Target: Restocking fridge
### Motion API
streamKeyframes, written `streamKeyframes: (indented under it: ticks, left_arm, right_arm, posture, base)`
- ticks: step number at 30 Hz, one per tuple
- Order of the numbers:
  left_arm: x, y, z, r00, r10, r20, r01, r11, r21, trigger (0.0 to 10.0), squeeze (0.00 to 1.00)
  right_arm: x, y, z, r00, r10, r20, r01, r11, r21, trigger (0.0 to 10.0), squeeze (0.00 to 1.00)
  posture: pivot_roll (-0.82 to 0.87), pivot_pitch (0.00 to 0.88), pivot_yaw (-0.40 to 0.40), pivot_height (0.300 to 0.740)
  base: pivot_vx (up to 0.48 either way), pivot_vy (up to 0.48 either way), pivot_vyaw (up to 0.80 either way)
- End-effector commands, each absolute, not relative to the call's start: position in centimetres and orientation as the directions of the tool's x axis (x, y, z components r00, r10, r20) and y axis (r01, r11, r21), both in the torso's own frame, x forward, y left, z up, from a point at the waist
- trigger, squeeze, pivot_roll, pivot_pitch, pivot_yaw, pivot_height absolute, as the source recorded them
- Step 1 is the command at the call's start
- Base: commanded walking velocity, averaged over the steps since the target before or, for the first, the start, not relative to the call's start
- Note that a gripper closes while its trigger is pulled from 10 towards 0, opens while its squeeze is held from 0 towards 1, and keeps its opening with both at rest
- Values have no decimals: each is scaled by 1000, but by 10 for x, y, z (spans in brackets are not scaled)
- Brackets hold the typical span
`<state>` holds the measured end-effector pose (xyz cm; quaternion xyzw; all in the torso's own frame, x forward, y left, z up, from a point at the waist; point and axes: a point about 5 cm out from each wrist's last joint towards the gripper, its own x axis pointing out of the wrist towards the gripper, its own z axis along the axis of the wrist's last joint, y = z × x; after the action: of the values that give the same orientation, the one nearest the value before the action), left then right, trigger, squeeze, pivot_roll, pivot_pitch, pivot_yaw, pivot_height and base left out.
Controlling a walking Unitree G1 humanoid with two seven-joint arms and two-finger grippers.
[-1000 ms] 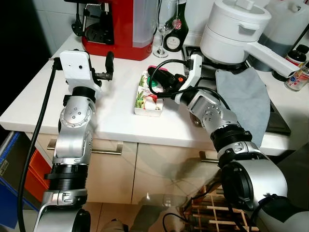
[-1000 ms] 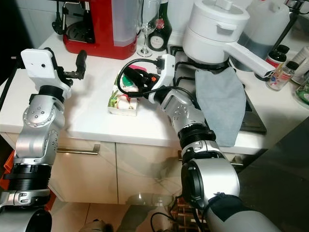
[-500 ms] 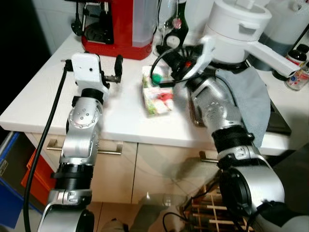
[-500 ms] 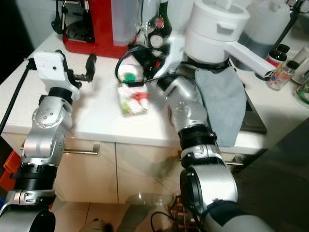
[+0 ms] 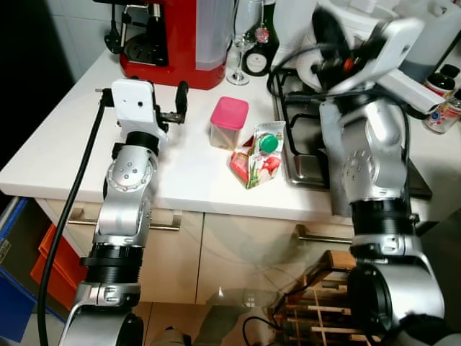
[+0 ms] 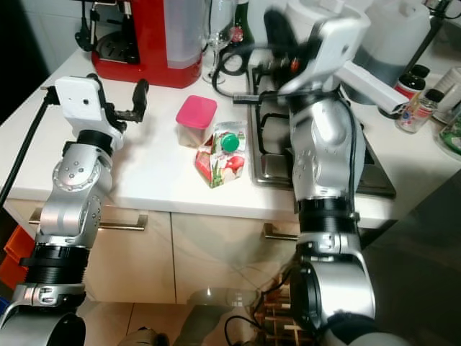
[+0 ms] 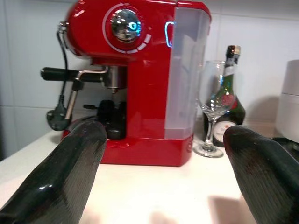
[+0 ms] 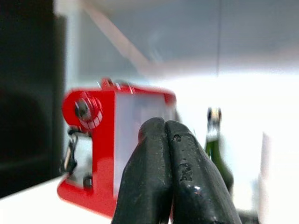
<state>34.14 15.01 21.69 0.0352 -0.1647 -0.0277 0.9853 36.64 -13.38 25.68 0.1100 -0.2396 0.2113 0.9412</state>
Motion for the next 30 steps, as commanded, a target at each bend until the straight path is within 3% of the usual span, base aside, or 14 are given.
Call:
streamKeyframes:
  ticks: [1, 2, 4, 5, 7, 10, 19, 23, 25, 30]
  left_arm:
    - [343, 144, 219, 940, -97, 326, 73, 994, 85, 10000, 0]
    - [344, 143, 219, 939, -111, 327, 86, 992, 92, 10000, 0]
    - [345, 143, 220, 937, -125, 327, 97, 990, 101, 10000, 0]
    - [347, 145, 222, 934, -146, 325, 113, 987, 119, 10000, 0]
    - [353, 152, 226, 934, -173, 314, 130, 980, 151, 10000, 0]
    - [361, 165, 237, 920, -236, 314, 206, 971, 124, 10000, 0]
    - [372, 152, 251, 822, -487, 296, 471, 873, 126, 10000, 0]
    - [376, 144, 251, 783, -562, 267, 550, 826, 126, 10000, 0]
    - [374, 131, 247, 700, -678, 223, 668, 732, 131, 10000, 0]
    - [371, 121, 246, 590, -786, 185, 772, 616, 156, 10000, 0]
  right_arm:
    - [365, -136, 261, 804, 315, 504, -437, 888, 142, 10000, 0]
    - [367, -139, 257, 819, 283, 499, -422, 886, 191, 10000, 808]
    - [366, -142, 256, 826, 260, 501, -410, 886, 216, 10000, 808]
    - [366, -146, 253, 838, 232, 494, -386, 891, 237, 10000, 1000]
    - [364, -152, 249, 851, 199, 485, -346, 908, 235, 10000, 1000]
    - [349, -159, 239, 847, 180, 501, -225, 974, 31, 10000, 1000]
    - [306, -175, 185, 907, 29, 421, 5, 997, -80, 10000, 1000]
    - [292, -175, 167, 928, 1, 372, 11, 1000, -28, 10000, 1000]
    - [279, -165, 166, 920, 48, 389, -58, 998, 14, 10000, 1000]
    - [269, -149, 165, 912, 146, 384, -178, 983, 47, 10000, 1000]
  posture:
    - [46, 0, -68, 740]
    - [45, 0, -68, 740]
    - [45, 0, -68, 740]
    - [44, 0, -69, 740]
    - [45, 0, -71, 740]
    - [37, 0, -58, 740]
    - [4, 0, -29, 740]
    - [-11, 0, -19, 740]
    - [-28, 0, -9, 740]
    - [-40, 0, -1, 740]
  base:
    - [0, 0, 0]
    - [0, 0, 0]
    - [0, 0, 0]
    - [0, 0, 0]
    - [0, 0, 0]
    - [0, 0, 0]
    - [0, 0, 0]
    - [0, 0, 0]
    - [0, 0, 0]
    - [0, 0, 0]
